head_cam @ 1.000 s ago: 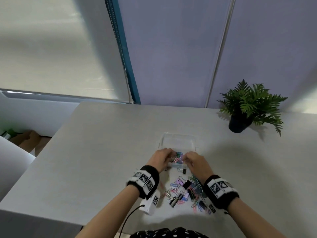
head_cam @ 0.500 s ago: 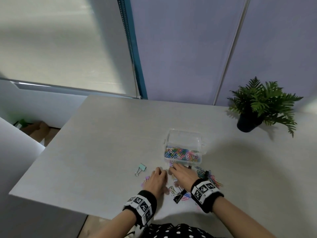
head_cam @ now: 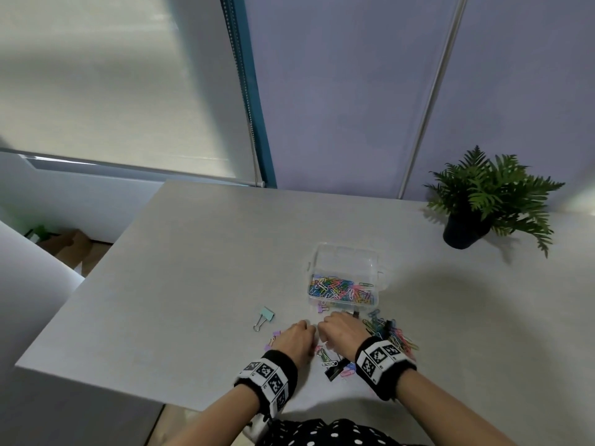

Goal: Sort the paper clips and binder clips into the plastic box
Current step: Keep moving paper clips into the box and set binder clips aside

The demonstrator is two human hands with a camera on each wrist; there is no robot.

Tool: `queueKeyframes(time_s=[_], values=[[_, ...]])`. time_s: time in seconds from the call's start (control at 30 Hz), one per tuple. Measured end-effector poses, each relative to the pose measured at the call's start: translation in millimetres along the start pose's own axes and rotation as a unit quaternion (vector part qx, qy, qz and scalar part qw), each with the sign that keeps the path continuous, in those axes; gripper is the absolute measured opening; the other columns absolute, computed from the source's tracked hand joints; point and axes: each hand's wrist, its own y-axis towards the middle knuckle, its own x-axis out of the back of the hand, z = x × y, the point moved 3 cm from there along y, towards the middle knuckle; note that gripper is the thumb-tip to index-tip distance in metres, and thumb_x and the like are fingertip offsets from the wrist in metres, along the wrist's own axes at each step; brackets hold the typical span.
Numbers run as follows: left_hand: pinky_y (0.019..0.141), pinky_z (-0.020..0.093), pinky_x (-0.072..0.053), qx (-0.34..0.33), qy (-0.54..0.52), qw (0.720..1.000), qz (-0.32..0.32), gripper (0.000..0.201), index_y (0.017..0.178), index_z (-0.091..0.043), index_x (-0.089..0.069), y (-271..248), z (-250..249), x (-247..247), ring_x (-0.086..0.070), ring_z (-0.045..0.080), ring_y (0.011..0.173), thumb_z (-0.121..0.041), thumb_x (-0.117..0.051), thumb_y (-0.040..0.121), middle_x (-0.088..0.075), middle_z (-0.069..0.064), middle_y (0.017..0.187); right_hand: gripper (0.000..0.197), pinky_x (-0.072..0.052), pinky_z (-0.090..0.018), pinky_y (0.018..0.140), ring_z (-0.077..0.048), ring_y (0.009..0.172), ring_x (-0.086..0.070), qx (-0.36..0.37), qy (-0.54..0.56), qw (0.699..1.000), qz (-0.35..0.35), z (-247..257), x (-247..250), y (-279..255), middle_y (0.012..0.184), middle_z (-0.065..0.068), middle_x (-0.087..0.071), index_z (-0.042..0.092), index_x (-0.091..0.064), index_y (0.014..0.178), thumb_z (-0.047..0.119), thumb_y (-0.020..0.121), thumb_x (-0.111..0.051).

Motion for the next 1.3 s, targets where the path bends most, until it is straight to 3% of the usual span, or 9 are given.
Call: queueKeyframes(time_s=[0.2, 0.3, 0.47, 0.63, 0.83, 0.97, 1.1, 1.2, 1.3], values=[[0.087, 0.041, -0.046, -0.063, 0.065, 0.996, -0.001, 0.027, 0.118, -0.004, -0.046, -3.2, -3.4, -0.2, -0.051, 0.031, 0.110, -0.016, -0.039, 0.095, -0.050, 0.016, 0.118, 0.007, -0.046, -0.025, 0.072, -0.008, 0.074, -0.058, -0.067, 0.258, 0.961, -0.070, -19.2, 5.7, -9.2, 0.079, 0.004, -0.062, 0.018, -0.062, 0.079, 0.014, 0.080, -0.067], [0.082, 0.041, -0.049, -0.061, 0.033, 0.998, -0.004, 0.021, 0.109, -0.007, -0.051, -5.2, 3.9, 3.4, -0.057, 0.031, 0.101, -0.016, -0.040, 0.092, -0.054, 0.013, 0.111, 0.021, -0.051, -0.022, 0.064, -0.006, 0.060, -0.060, -0.097, 0.452, 0.883, -0.084, -31.0, 7.7, -20.9, 0.067, 0.000, -0.064, 0.019, -0.059, 0.068, 0.002, 0.075, -0.070], [0.082, 0.033, -0.051, -0.048, -0.107, 0.993, 0.002, 0.017, 0.098, -0.005, -0.058, 8.0, 11.6, 24.6, -0.063, 0.027, 0.088, -0.013, -0.045, 0.091, -0.066, 0.015, 0.101, 0.009, -0.057, -0.027, 0.057, -0.017, 0.060, -0.066, -0.166, 0.643, 0.741, -0.104, -53.5, 13.8, -38.0, 0.073, -0.013, -0.061, 0.002, -0.058, 0.078, -0.006, 0.079, -0.063], [0.067, 0.018, -0.052, -0.040, -0.229, 0.972, -0.038, 0.020, 0.102, 0.001, -0.058, 39.0, -10.7, 68.3, -0.062, 0.018, 0.074, -0.014, -0.046, 0.095, -0.069, 0.020, 0.099, 0.002, -0.054, -0.022, 0.054, -0.021, 0.063, -0.063, -0.203, 0.697, 0.666, -0.170, -80.5, 35.4, -37.0, 0.078, -0.012, -0.063, -0.003, -0.058, 0.083, -0.005, 0.082, -0.057], [0.093, 0.032, -0.043, -0.033, -0.150, 0.984, -0.087, 0.025, 0.109, -0.001, -0.063, 80.4, -21.2, 97.0, -0.060, 0.029, 0.105, -0.010, -0.045, 0.093, -0.067, 0.018, 0.111, 0.016, -0.058, -0.027, 0.062, -0.025, 0.063, -0.064, -0.207, 0.616, 0.724, -0.231, -105.6, 55.7, -5.8, 0.073, -0.015, -0.059, 0.004, -0.058, 0.073, -0.010, 0.081, -0.059], [0.100, 0.029, -0.039, -0.037, -0.128, 0.989, -0.071, 0.029, 0.117, -0.006, -0.061, 77.2, -5.3, 92.8, -0.058, 0.026, 0.112, -0.008, -0.047, 0.092, -0.065, 0.013, 0.119, 0.007, -0.050, -0.025, 0.076, -0.020, 0.079, -0.061, -0.204, 0.385, 0.875, -0.213, -104.3, 56.1, -4.7, 0.083, -0.010, -0.065, 0.002, -0.067, 0.084, 0.000, 0.080, -0.062], [0.080, 0.015, -0.048, -0.045, -0.165, 0.983, -0.071, 0.031, 0.112, -0.003, -0.063, 42.1, 24.4, 83.5, -0.066, 0.021, 0.093, 0.004, -0.043, 0.090, -0.069, 0.012, 0.108, 0.009, -0.050, -0.026, 0.081, -0.018, 0.084, -0.061, -0.093, 0.268, 0.929, -0.237, -80.7, 51.3, -25.7, 0.092, -0.008, -0.066, 0.005, -0.065, 0.088, 0.001, 0.085, -0.057], [0.057, 0.000, -0.041, -0.057, -0.180, 0.981, -0.037, 0.037, 0.100, -0.002, -0.066, 11.9, 42.8, 65.4, -0.057, -0.007, 0.058, 0.014, -0.039, 0.081, -0.070, 0.014, 0.093, 0.008, -0.046, -0.020, 0.076, -0.013, 0.083, -0.055, -0.009, 0.218, 0.961, -0.169, -57.4, 35.4, -36.0, 0.094, -0.006, -0.063, 0.006, -0.063, 0.088, 0.006, 0.088, -0.055], [0.067, 0.001, -0.041, -0.084, -0.126, 0.988, 0.013, 0.027, 0.101, -0.006, -0.065, -10.4, 41.7, 34.9, -0.056, -0.005, 0.069, 0.004, -0.045, 0.085, -0.065, 0.007, 0.093, 0.014, -0.037, -0.014, 0.074, -0.009, 0.086, -0.049, -0.008, 0.187, 0.977, -0.105, -37.7, 16.7, -29.6, 0.100, -0.004, -0.061, 0.008, -0.061, 0.094, 0.015, 0.092, -0.049]])
